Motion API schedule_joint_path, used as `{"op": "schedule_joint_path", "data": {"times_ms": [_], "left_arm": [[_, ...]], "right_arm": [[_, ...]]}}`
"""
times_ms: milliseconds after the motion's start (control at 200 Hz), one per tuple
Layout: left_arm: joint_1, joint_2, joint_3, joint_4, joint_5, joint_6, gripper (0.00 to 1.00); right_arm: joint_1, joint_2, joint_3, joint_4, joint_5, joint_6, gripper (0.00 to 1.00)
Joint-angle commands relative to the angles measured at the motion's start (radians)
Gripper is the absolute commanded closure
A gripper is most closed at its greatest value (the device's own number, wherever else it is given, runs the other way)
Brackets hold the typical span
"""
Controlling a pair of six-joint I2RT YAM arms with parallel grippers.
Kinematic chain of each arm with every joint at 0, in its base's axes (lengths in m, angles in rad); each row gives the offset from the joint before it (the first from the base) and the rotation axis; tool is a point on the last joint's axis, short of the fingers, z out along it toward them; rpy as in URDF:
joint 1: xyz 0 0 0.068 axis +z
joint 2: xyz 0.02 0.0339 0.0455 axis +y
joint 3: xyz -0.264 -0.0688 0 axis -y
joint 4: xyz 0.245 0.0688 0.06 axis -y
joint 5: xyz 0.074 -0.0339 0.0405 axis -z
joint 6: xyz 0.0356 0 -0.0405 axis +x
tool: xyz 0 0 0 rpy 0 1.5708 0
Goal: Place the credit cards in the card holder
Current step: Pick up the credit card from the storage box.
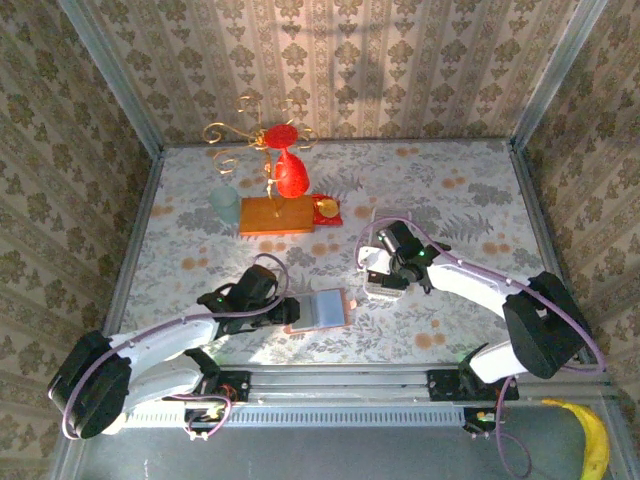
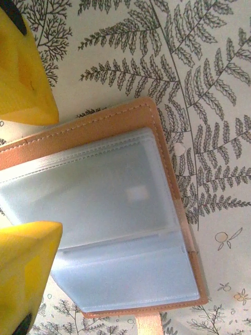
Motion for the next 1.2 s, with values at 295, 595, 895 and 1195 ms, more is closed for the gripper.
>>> {"op": "schedule_joint_path", "data": {"times_ms": [295, 595, 895, 1195], "left_arm": [[0.018, -0.033, -0.024, 0.003, 0.019, 0.002, 0.48], [0.023, -0.071, -0.03, -0.016, 0.024, -0.006, 0.53], [0.024, -0.079, -0.031, -0.013, 0.026, -0.003, 0.54], [0.024, -0.073, -0.029, -0.01, 0.037, -0.01, 0.56]], "right_arm": [[0.044, 0.069, 0.011, 0.052, 0.05, -0.036, 0.16], [0.056, 0.036, 0.042, -0.001, 0.057, -0.042, 0.34], [0.065, 0.015, 0.059, -0.065, 0.045, -0.045, 0.51], [0.079, 0.001, 0.08, -0.118, 0.013, -0.037, 0.66]]}}
